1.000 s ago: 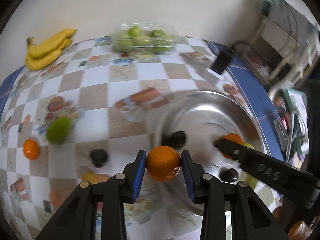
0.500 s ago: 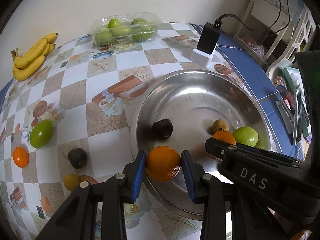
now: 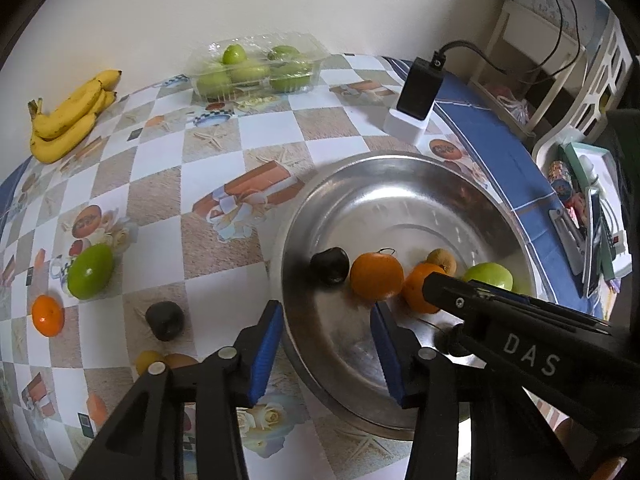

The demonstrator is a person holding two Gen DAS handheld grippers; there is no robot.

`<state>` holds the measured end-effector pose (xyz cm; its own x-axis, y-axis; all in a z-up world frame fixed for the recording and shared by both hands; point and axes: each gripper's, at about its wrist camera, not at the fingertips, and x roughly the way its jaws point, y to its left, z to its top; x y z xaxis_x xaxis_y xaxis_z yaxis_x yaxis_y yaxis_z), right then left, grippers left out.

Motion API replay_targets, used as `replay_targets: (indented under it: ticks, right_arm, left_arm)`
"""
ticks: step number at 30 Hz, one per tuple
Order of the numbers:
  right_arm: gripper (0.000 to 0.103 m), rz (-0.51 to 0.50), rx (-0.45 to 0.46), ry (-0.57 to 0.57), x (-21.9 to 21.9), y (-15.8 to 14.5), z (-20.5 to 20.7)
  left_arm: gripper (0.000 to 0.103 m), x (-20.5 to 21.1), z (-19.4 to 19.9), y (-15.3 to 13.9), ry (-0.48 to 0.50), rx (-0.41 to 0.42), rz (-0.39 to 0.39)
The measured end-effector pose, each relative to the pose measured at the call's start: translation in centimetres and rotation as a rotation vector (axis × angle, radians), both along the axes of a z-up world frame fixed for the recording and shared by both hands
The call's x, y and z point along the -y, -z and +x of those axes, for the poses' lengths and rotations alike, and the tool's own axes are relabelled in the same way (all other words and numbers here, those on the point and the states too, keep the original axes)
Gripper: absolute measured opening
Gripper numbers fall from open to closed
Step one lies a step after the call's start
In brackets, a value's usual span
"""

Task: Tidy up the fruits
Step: 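Lower both oranges into the tray and open both grippers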

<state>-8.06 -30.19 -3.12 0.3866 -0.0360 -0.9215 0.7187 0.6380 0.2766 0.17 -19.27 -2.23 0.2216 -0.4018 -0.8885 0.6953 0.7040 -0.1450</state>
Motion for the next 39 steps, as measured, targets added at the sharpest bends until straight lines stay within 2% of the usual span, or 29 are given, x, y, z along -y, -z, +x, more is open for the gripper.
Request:
replay_targets:
  ticks: [7, 18, 27, 29, 30, 31, 33, 39]
  right_arm:
    - [0.037, 0.0, 0.0, 0.009, 0.4, 0.1, -0.2]
    - [0.036, 0.0, -0.011, -0.009, -0.2, 0.3, 0.0]
    - [0.036, -0.01, -0.014, -0.031, -0.7, 0.2, 0.4]
    - [0.036, -0.012, -0.018, -0.036, -0.7, 0.2, 0.5]
    - [0.039, -0.013, -0.021, -0.039, -0.7, 0.3, 0.5]
    - [0.049, -0.015, -0.025, -0.042, -0.8, 0.3, 0.5]
    - [0.065, -0.026, -0.029, -0.047, -0.8, 0.3, 0.6]
    - [0.075, -0.058, -0.037, -0.072, -1.1, 0.2, 1.1]
  left_arm:
    - [0.049, -1.2, 1.3, 0.3, -0.066, -0.022, 0.014]
    - [0.049, -5.4, 4.4, 0.1, -0.27, -0.038, 0.005]
    - [0.049, -6.4, 5.2, 0.2, -0.314, -0.045, 0.009]
    - [0.058, -6.4, 5.2, 0.2, -0.321, -0.04, 0.021]
    - [0.066, -6.5, 5.3, 0.3, -0.33, -0.034, 0.032]
    - [0.074, -6.6, 5.3, 0.3, -0.338, -0.03, 0.04]
    - [0.081, -6.9, 5.6, 0.5, -0.36, -0.029, 0.055]
    - [0.094, -8.2, 6.3, 1.2, -0.416, -0.039, 0.061]
